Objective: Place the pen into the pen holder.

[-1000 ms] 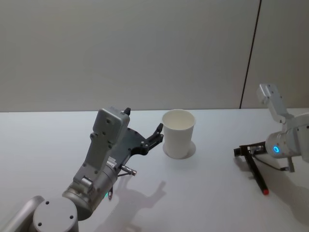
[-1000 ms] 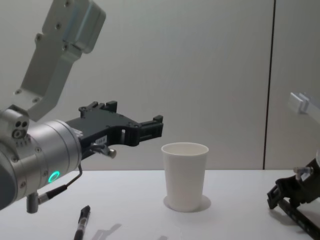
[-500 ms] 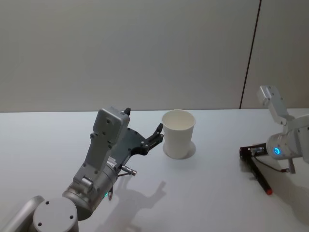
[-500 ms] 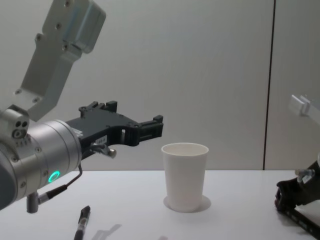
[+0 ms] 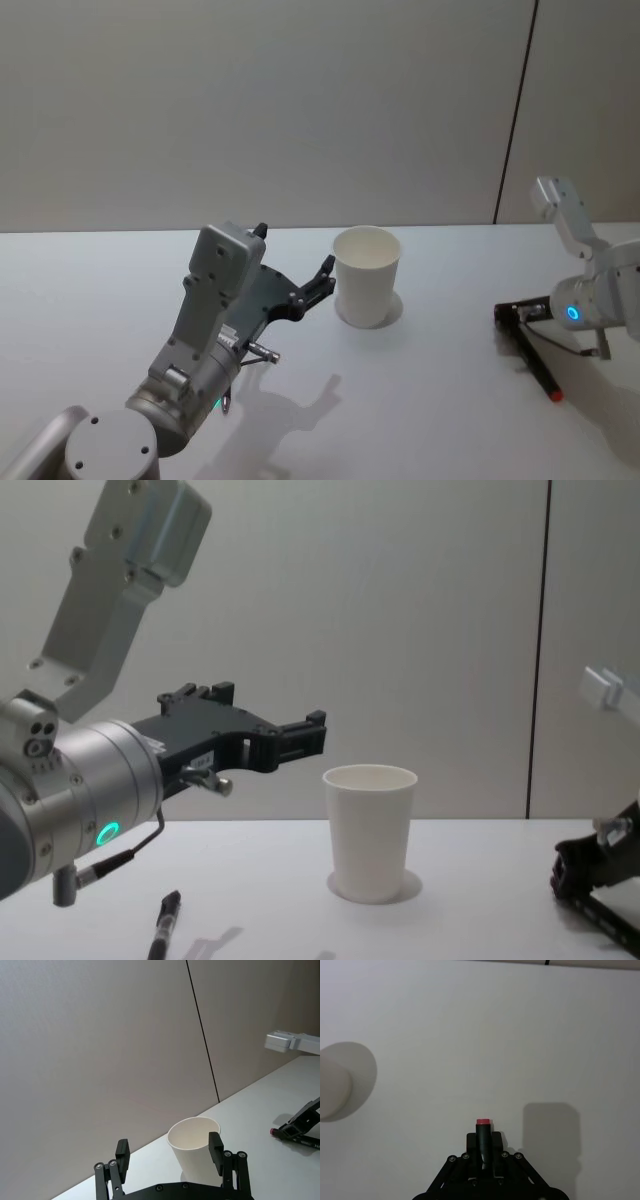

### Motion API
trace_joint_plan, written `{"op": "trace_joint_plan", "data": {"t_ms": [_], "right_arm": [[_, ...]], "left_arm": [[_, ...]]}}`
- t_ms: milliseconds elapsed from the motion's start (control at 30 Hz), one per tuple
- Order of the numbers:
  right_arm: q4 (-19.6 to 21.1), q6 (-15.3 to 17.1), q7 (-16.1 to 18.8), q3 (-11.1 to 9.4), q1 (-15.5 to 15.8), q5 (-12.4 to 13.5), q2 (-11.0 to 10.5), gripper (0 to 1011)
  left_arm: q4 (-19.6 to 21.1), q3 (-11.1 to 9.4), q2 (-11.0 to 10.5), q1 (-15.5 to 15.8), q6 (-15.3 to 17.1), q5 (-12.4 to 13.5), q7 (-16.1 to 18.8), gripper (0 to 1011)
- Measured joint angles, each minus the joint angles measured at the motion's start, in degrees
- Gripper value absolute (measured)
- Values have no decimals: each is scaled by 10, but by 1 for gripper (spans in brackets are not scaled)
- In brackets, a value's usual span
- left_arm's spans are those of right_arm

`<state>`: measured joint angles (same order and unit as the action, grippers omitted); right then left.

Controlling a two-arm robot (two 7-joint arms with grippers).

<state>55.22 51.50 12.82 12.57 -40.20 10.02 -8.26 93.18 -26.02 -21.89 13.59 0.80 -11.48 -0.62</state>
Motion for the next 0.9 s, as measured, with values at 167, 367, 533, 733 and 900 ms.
{"op": "trace_joint_plan", "data": {"t_ms": [167, 367, 533, 733, 900], "right_arm": [[23, -16, 3, 0, 9, -4, -3, 161], [55, -41, 5, -1, 23, -8, -7, 161], [86, -68, 5, -3, 38, -9, -13, 161], [116, -101, 5, -5, 55, -9, -18, 161], [144, -140, 6, -6, 72, -10, -24, 161]], "left_arm": [[0, 0, 0, 0, 0, 0, 0, 1004], [0, 0, 0, 0, 0, 0, 0, 1004], [0, 0, 0, 0, 0, 0, 0, 1004], [0, 0, 0, 0, 0, 0, 0, 1004], [0, 0, 0, 0, 0, 0, 0, 1004]]}}
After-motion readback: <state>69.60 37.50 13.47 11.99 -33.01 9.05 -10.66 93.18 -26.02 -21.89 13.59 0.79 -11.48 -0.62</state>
